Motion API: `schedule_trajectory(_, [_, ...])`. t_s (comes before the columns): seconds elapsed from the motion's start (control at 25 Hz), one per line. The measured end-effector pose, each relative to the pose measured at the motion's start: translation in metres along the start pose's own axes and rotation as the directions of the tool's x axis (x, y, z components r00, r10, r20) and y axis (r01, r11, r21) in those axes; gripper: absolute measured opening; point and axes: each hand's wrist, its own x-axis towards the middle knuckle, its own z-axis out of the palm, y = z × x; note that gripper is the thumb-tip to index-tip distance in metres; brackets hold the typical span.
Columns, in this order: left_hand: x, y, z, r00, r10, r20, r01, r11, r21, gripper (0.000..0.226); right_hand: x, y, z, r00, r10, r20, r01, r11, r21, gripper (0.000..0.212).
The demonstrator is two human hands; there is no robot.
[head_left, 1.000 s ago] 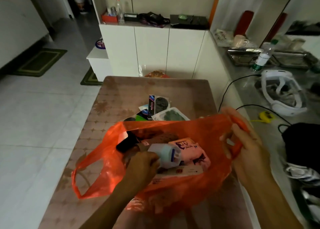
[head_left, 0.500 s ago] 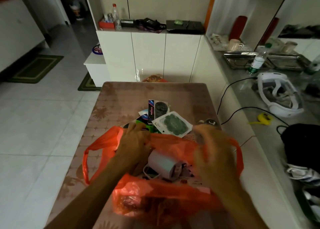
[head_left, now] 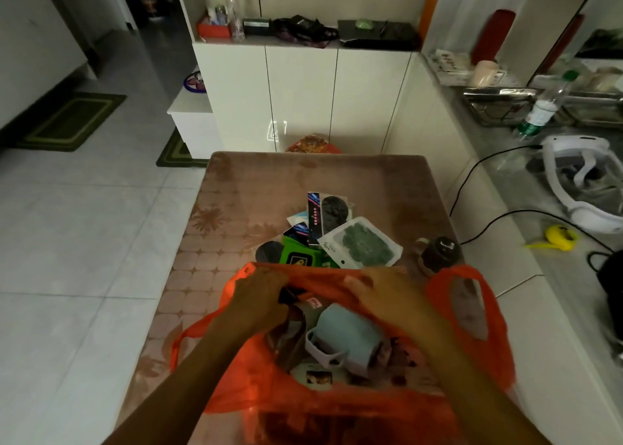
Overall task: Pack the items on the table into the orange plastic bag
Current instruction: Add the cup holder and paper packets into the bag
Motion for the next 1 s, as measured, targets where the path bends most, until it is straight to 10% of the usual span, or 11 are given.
schedule_trajectory(0.16, [-0.008, 0.001, 0.005, 0.989, 0.105, -0.103, -0.117, 0.987, -0.113, 0.031, 0.091, 0.004, 0.025, 0.995, -0.045, 0.085, 0.048, 0.998, -0.039, 0.038])
schedule_trajectory(0.28, [-0.015, -0.001, 0.006, 0.974, 0.185, -0.134, -0.204, 0.967, -0.155, 0.025, 0.132, 0.048, 0.068, 0.908, 0.28, 0.312, -0.233, 0.956, -0.18, 0.063])
schedule_trajectory(0.48, [-0.011, -0.002, -0.008, 0.967, 0.196, -0.165, -0.235, 0.933, -0.271, 0.046, 0.124, 0.06, 0.063, 0.981, 0.194, -0.029, -0.196, 0.972, -0.129, 0.039])
schedule_trajectory(0.6, [-0.005, -0.004, -0.015, 0.962, 0.124, -0.245, -0.2, 0.928, -0.313, 0.048, 0.088, 0.052, 0.02, 0.965, 0.154, -0.21, -0.082, 0.945, 0.318, 0.048])
schedule_trajectory(0.76, [-0.001, -0.001, -0.015, 0.961, 0.064, -0.269, -0.155, 0.93, -0.335, 0.047, 0.018, 0.041, -0.026, 0.924, 0.236, -0.3, 0.113, 0.58, 0.807, 0.044])
schedule_trajectory(1.0, [0.004, 0.006, -0.015, 0.948, 0.025, -0.317, -0.13, 0.94, -0.314, 0.051, -0.064, 0.027, -0.05, 0.924, 0.295, -0.245, 0.281, -0.087, 0.956, 0.036])
